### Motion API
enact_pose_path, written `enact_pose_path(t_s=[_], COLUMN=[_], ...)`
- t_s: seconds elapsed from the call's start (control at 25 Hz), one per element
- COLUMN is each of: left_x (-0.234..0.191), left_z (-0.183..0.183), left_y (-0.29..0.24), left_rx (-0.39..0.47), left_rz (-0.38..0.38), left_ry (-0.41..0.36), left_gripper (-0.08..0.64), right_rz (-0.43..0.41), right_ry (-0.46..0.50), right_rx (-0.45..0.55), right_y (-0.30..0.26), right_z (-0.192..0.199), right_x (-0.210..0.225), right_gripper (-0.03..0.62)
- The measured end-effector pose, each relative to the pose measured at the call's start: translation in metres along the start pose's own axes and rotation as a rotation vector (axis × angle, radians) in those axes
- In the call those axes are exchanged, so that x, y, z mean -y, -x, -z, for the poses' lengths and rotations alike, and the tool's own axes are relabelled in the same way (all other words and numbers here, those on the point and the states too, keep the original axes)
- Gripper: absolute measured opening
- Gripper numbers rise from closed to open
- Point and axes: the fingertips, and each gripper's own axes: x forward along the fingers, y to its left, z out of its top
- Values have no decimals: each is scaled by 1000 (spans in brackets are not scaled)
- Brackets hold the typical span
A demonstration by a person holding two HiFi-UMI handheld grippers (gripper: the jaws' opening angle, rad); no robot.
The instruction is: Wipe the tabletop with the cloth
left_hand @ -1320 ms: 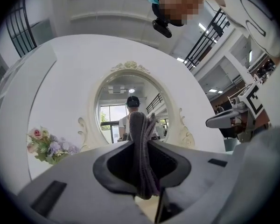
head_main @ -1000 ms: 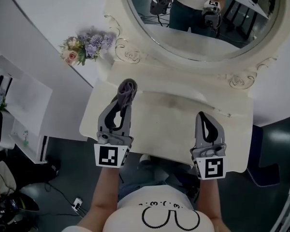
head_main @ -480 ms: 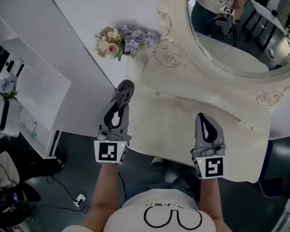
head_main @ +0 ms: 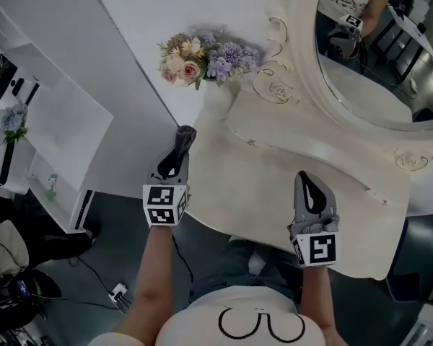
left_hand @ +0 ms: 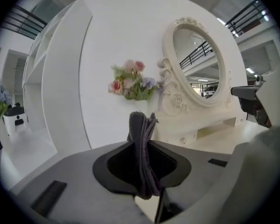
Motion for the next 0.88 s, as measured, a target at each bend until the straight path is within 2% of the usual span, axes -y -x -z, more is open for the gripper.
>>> enact_pose_path(t_s=[0.16, 0.4, 0.6, 0.88], left_x=[-13, -25, -39, -28], left_z=[33, 67, 86, 90], left_y=[-31, -70, -93, -101], left_rx=[-155, -337, -442, -487], left_rz=[-1, -13, -63, -41], left_ry=[41, 14, -26, 27], left_gripper=[83, 83, 83, 83], right_rz=[-3, -7, 1, 37], right_ry=[1, 1, 7, -7], right_rx=[-39, -101, -139, -177], right_y=[0, 2, 3, 10], right_z=[13, 34, 44, 52], right_x=[1, 6, 13, 32], right_gripper=[2, 2, 2, 2])
